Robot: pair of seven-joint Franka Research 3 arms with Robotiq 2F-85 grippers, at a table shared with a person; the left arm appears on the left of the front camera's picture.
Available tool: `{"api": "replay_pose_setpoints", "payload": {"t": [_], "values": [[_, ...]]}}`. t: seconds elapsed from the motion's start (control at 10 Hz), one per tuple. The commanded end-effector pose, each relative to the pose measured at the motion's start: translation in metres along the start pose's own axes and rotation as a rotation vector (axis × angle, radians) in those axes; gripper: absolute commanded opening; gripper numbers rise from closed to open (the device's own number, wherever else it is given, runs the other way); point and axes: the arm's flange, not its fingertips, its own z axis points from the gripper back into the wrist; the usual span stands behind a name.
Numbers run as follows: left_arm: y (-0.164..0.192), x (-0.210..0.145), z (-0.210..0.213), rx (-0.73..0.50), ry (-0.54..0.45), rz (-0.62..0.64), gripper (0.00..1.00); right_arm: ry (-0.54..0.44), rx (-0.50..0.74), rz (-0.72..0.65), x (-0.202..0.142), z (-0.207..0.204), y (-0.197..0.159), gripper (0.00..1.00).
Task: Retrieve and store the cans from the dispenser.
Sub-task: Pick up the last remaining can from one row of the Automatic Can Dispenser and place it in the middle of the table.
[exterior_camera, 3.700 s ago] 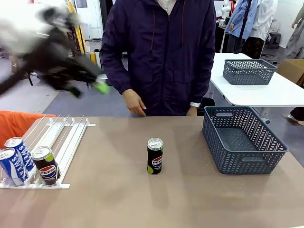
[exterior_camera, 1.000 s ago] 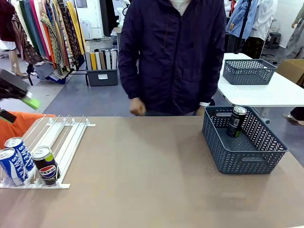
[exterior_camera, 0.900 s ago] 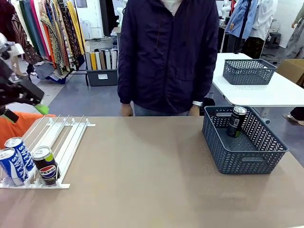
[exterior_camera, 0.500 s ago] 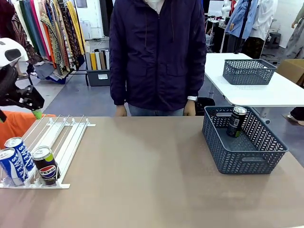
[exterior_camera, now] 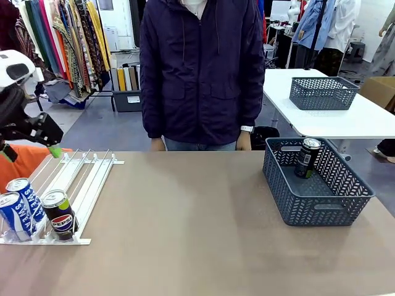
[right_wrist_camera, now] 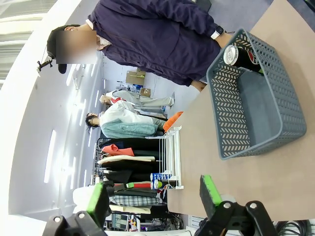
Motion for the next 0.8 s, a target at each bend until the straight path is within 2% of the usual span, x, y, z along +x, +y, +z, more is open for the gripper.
{"api": "replay_pose_setpoints", "payload": {"t": [0.0, 0.1, 0.4, 0.7], "values": [[-0.001, 0.006, -0.023, 0.077, 0.055, 0.033, 1.00, -0.012, 0.027, 0.024, 0.002, -0.002, 0.001, 1.00], [-0.004, 0.009, -0.040, 0.109, 0.066, 0.053, 1.00, -0.012, 0.027, 0.024, 0.002, -0.002, 0.001, 1.00], [-0.006, 0.018, -0.103, 0.140, 0.200, 0.060, 1.00, -0.012, 0.027, 0.024, 0.002, -0.002, 0.001, 1.00], [0.000, 0.011, -0.144, 0.140, 0.259, 0.071, 1.00, -0.012, 0.027, 0.024, 0.002, -0.002, 0.001, 1.00]]}}
